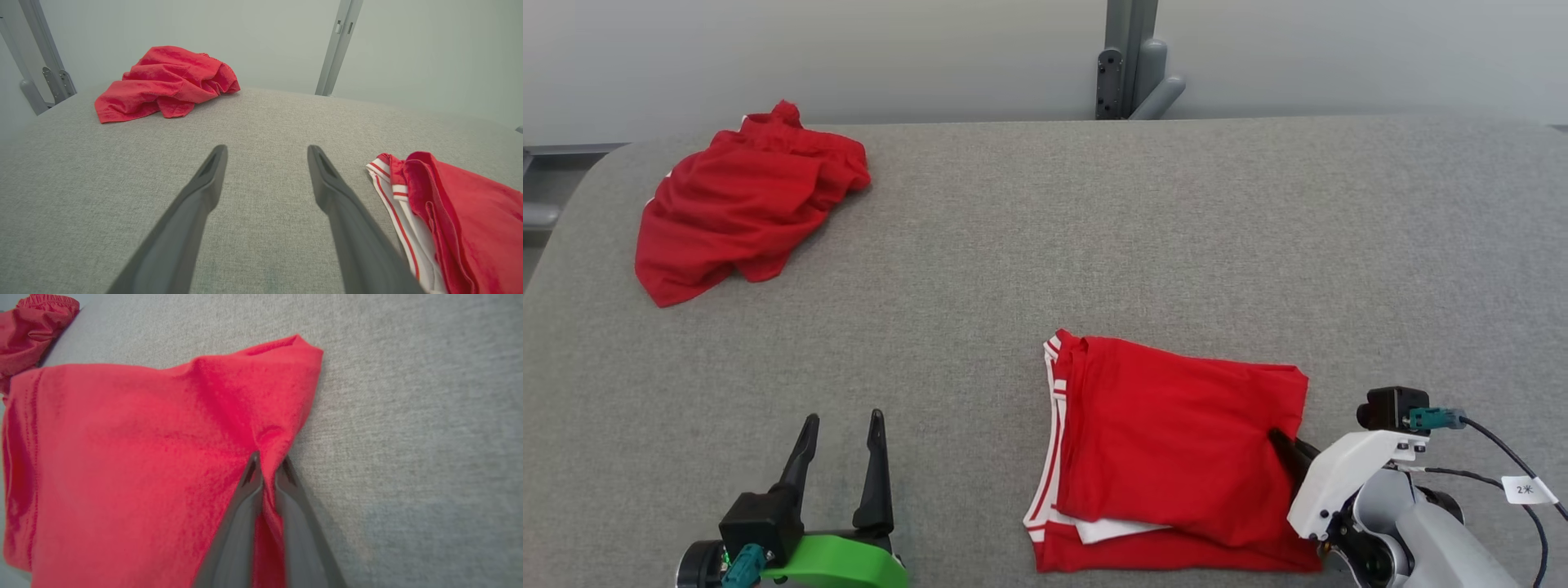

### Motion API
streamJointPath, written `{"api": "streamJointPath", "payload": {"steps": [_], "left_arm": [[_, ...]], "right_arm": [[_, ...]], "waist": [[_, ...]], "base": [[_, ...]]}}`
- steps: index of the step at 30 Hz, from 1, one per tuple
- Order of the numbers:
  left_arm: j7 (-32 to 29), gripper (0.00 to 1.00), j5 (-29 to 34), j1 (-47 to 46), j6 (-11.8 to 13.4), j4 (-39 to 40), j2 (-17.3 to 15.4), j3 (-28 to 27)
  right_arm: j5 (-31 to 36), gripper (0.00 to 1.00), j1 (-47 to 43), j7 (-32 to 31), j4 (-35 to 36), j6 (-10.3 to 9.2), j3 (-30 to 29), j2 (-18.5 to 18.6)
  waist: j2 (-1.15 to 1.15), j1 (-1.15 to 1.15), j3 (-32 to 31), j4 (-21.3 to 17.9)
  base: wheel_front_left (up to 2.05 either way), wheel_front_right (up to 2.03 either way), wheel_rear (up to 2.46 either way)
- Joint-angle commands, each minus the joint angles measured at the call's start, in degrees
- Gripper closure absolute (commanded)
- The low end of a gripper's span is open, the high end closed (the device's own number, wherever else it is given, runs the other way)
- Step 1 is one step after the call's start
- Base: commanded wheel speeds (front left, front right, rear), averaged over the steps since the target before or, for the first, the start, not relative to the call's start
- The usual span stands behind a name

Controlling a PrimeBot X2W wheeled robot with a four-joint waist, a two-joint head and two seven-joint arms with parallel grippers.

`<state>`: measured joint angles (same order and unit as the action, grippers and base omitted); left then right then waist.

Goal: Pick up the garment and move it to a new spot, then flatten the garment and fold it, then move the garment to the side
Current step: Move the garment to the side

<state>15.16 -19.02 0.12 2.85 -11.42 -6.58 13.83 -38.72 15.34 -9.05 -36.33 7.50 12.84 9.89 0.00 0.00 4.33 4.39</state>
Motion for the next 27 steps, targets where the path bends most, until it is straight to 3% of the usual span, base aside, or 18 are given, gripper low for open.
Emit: {"api": "streamJointPath", "payload": {"steps": [1,8,20,27], "left_arm": [[-0.02,0.0,0.3,-0.88,-0.12,-0.06,-0.14,-0.13],[-0.02,0.0,1.07,-0.57,-0.54,0.58,-0.17,0.49],[-1.82,0.0,2.85,-2.72,-1.21,2.5,-1.77,2.73],[-3.28,0.0,3.61,-5.51,-1.94,3.0,-1.94,4.61]], "right_arm": [[-0.58,1.0,0.73,0.75,-0.8,-0.05,0.68,0.67],[-0.67,1.0,4.25,5.02,-2.77,-0.06,2.49,3.14],[1.44,1.0,13.65,8.94,-6.27,-0.05,4.28,7.0],[2.06,1.0,18.96,9.79,-8.5,-0.05,5.55,7.48]], "waist": [[0.0,0.0,0.22,-1.09],[0.0,0.0,0.23,-6.46],[0.0,0.0,3.42,-21.39],[0.0,0.0,5.14,-25.7]], "base": [[0.0,0.0,0.0],[0.0,0.0,0.0],[0.0,0.0,0.0],[0.0,0.0,0.0]]}}
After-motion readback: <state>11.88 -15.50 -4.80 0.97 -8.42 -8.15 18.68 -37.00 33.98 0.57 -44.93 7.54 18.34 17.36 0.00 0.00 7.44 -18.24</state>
